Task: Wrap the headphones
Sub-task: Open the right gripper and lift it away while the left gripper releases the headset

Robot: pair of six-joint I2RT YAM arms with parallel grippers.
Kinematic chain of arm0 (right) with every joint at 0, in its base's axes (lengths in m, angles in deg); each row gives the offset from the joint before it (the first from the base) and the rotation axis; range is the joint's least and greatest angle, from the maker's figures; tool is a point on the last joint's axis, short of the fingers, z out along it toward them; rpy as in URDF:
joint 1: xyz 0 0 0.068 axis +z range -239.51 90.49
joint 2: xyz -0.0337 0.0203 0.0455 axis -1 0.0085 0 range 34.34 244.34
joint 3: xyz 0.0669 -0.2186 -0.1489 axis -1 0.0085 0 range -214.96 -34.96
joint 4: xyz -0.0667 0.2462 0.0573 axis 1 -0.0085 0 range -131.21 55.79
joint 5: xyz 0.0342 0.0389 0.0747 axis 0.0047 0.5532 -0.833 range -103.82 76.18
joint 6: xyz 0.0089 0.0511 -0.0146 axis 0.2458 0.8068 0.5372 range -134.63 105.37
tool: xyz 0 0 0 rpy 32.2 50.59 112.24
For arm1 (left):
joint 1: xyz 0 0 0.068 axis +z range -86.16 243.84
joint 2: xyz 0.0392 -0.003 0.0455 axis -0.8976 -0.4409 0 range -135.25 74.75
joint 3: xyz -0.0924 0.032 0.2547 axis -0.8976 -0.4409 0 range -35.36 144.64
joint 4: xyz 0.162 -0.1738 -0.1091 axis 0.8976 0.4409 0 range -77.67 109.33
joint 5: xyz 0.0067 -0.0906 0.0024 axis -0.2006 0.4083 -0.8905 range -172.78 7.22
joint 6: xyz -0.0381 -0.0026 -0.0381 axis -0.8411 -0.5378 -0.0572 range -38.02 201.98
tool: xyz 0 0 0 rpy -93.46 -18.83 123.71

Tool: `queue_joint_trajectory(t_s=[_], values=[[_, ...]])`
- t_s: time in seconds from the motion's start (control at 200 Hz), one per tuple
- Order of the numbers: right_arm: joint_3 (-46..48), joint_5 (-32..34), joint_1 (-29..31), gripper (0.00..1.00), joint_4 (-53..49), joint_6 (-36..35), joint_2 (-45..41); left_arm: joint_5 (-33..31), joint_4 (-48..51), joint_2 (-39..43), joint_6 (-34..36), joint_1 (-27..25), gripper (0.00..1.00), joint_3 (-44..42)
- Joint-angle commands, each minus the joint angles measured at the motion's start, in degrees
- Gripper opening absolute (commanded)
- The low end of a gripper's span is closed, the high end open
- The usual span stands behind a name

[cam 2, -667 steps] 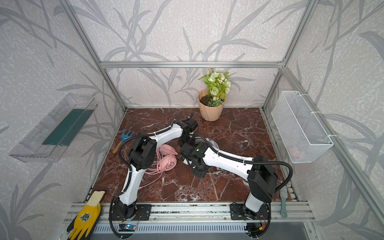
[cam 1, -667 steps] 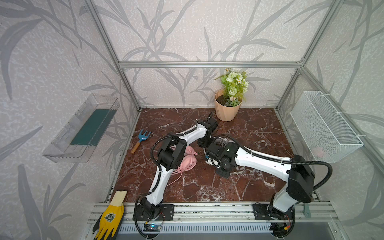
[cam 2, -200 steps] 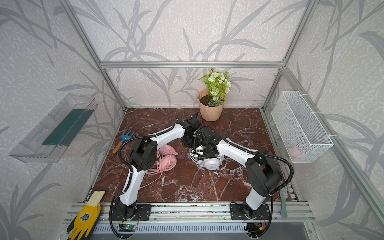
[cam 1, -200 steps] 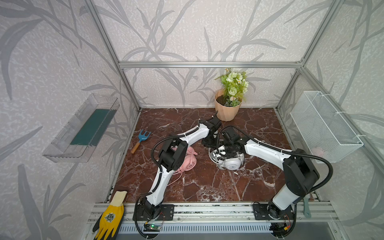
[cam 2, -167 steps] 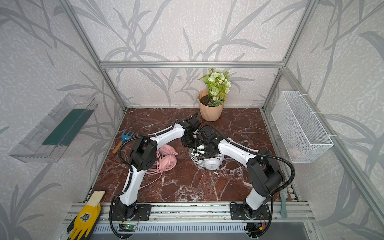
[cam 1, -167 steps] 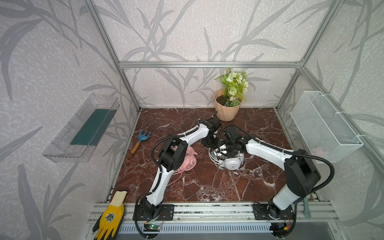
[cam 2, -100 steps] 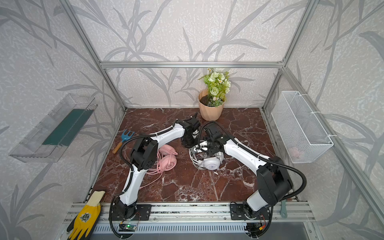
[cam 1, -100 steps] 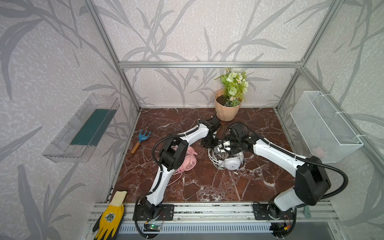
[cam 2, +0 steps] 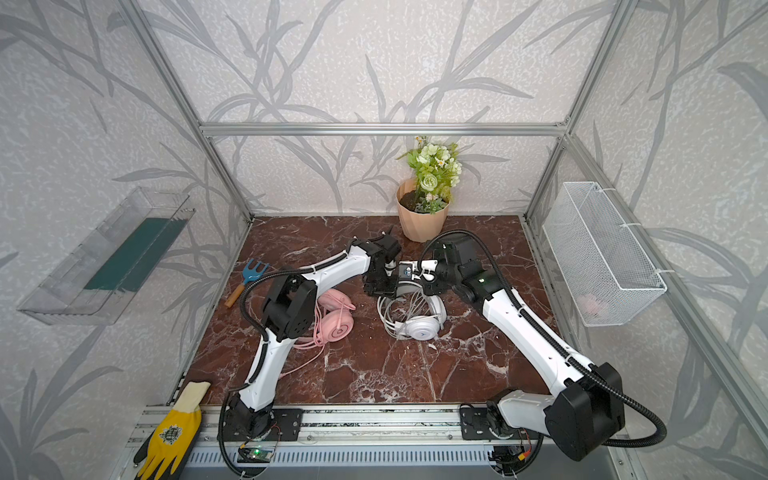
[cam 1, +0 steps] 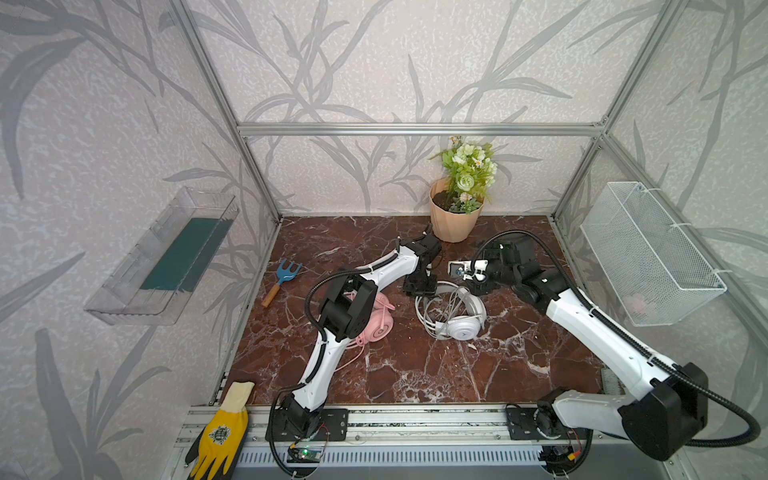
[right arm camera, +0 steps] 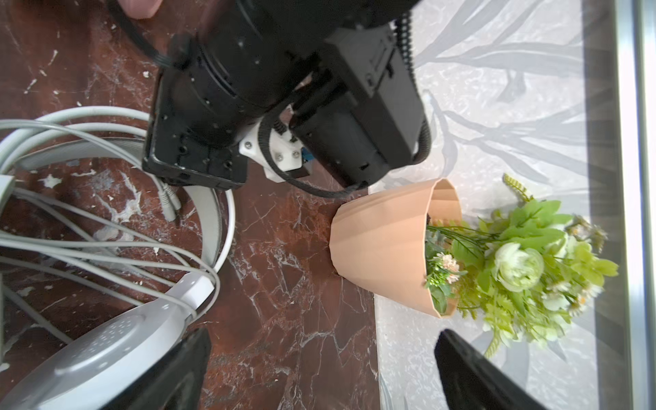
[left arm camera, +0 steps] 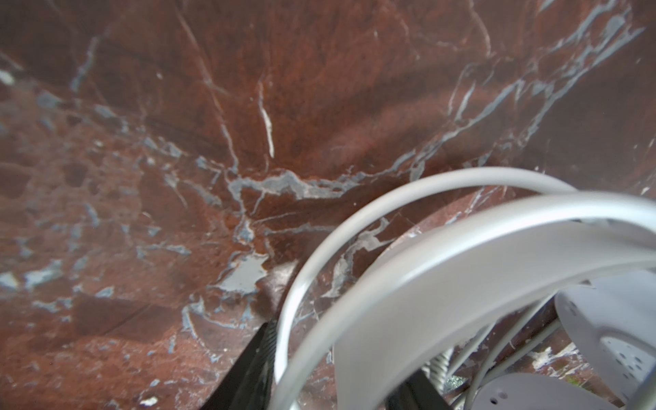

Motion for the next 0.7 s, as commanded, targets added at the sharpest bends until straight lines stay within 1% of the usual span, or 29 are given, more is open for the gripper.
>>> queue_joint_trajectory(t_s=[0.0, 0.09, 0.115, 0.19, 0.22, 0.265, 0.28, 0.435, 0.64, 0.695], values=[[1.4, -1.4, -0.8, 0.99, 1.8, 3.9, -1.3, -0.4, 4.1, -0.9, -0.3, -0.7, 0.54, 2.2], [1.7, -1.5, -0.9, 0.99, 2.0, 5.4, -1.6, -3.5, 6.4, -0.6, 0.9, -0.5, 0.60, 3.6], [1.9, -1.6, -0.9, 0.99, 2.4, 5.8, -1.7, -4.3, 7.2, -0.6, 1.2, -0.4, 0.64, 4.0], [2.7, -1.7, -0.8, 0.99, 3.3, 7.2, -2.2, -6.6, 9.2, -0.6, 1.9, 0.1, 0.74, 5.1], [3.0, -1.7, -0.8, 0.99, 4.0, 7.7, -2.4, -7.7, 9.7, -0.4, 2.1, 0.3, 0.80, 5.4], [3.7, -1.9, -0.8, 0.99, 4.8, 8.3, -2.9, -8.9, 10.4, 0.0, 2.4, 0.6, 0.97, 5.9], [3.9, -1.9, -0.8, 0.99, 5.2, 8.5, -3.1, -9.3, 10.7, 0.2, 2.6, 0.6, 0.99, 6.2], [5.2, -2.3, -1.0, 0.99, 7.1, 10.9, -4.2, -13.6, 14.2, 0.5, 3.5, 1.0, 0.99, 11.4], [7.0, -3.1, -1.0, 0.99, 9.4, 13.4, -5.5, -17.0, 18.3, 1.2, 3.7, 2.3, 0.99, 20.1], [7.4, -3.2, -0.9, 0.99, 10.0, 14.1, -5.9, -19.5, 19.8, 1.7, 2.7, 2.8, 0.99, 22.8]])
